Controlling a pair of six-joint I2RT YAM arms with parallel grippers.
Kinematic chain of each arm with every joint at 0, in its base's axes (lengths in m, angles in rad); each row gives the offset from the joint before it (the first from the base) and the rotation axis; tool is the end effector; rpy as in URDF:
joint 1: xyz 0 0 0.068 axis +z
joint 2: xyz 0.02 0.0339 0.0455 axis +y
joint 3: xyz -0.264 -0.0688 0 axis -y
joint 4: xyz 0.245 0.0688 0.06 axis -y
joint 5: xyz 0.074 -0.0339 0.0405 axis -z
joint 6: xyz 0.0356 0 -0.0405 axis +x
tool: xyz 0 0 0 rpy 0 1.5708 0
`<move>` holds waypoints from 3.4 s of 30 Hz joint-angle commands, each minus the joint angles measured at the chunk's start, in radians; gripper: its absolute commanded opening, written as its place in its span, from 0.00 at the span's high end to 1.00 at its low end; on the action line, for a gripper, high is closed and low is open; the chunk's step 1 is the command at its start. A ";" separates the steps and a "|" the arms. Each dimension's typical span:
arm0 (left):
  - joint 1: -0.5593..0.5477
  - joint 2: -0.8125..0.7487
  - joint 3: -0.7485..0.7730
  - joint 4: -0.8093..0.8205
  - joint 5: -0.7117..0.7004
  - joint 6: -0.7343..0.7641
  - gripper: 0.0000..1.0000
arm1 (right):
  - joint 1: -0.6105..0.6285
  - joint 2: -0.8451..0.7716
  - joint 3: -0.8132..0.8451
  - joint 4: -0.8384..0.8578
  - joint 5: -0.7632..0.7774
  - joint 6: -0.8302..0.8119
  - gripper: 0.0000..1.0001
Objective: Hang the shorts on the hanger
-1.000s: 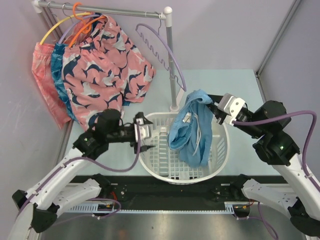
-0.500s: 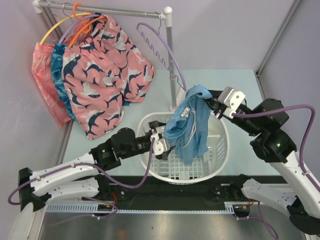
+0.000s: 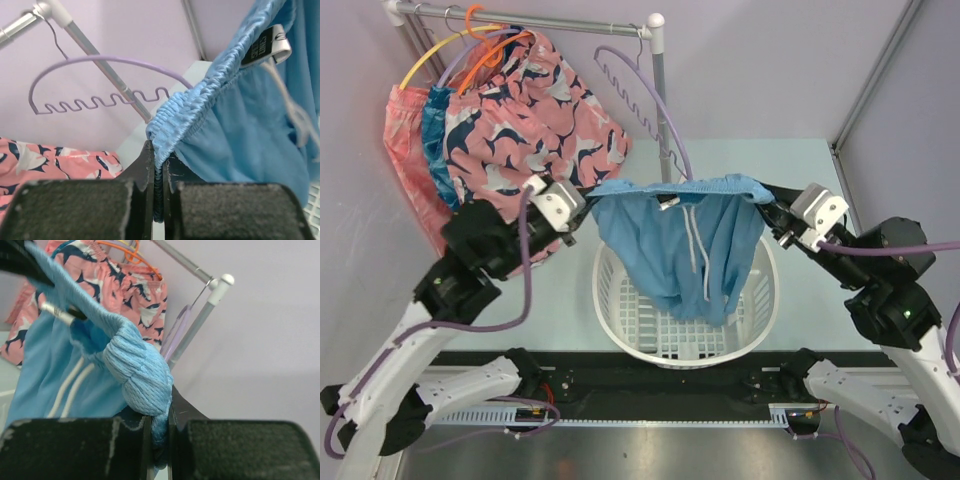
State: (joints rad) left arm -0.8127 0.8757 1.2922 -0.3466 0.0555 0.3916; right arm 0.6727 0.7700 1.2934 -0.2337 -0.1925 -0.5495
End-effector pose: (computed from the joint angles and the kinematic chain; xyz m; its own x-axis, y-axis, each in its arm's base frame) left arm 0.1086 -0.1175 0.4779 0.3356 0.1998 -0.9206 0.6870 0.6167 0.3843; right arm 0.0873 0.0783 0.5028 0.5848 -0.1895 -0.7887 -0.5272 0.6502 -0.5471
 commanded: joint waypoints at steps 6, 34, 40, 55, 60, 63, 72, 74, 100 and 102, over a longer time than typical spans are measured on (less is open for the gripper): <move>0.049 -0.003 0.087 -0.452 0.145 -0.056 1.00 | -0.027 -0.043 0.003 -0.367 -0.007 0.106 1.00; 0.362 0.586 0.131 -0.192 0.402 -0.306 1.00 | -0.608 0.462 -0.171 -0.168 -0.550 0.338 0.82; 0.374 0.647 0.191 -0.212 0.374 -0.326 1.00 | -0.642 0.528 -0.171 -0.121 -0.544 0.402 0.73; 0.443 0.636 0.133 -0.209 0.405 -0.375 0.31 | -0.665 0.473 -0.171 -0.154 -0.464 0.373 0.36; 0.489 0.481 0.049 -0.164 0.474 -0.343 0.08 | -0.690 0.335 -0.140 -0.129 -0.542 0.358 0.12; 0.498 0.356 0.010 -0.152 0.494 -0.304 0.00 | -0.647 0.252 -0.102 -0.041 -0.550 0.408 0.06; 0.498 0.203 -0.013 -0.155 0.460 -0.278 0.00 | -0.313 0.399 0.139 0.034 -0.303 0.464 0.04; 0.498 0.191 -0.019 -0.152 0.452 -0.283 0.00 | -0.265 0.466 0.208 0.043 -0.242 0.464 0.03; 0.498 0.146 -0.039 -0.147 0.409 -0.306 0.00 | -0.032 0.796 0.466 0.129 0.131 0.439 1.00; 0.498 0.146 -0.041 -0.146 0.409 -0.307 0.00 | -0.028 0.795 0.475 0.140 0.127 0.444 1.00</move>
State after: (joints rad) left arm -0.3164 1.0458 1.2507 -0.5110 0.4732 0.0948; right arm 0.6315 1.5696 1.6947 -0.1841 -0.0750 -0.1051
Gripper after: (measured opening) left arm 0.996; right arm 0.147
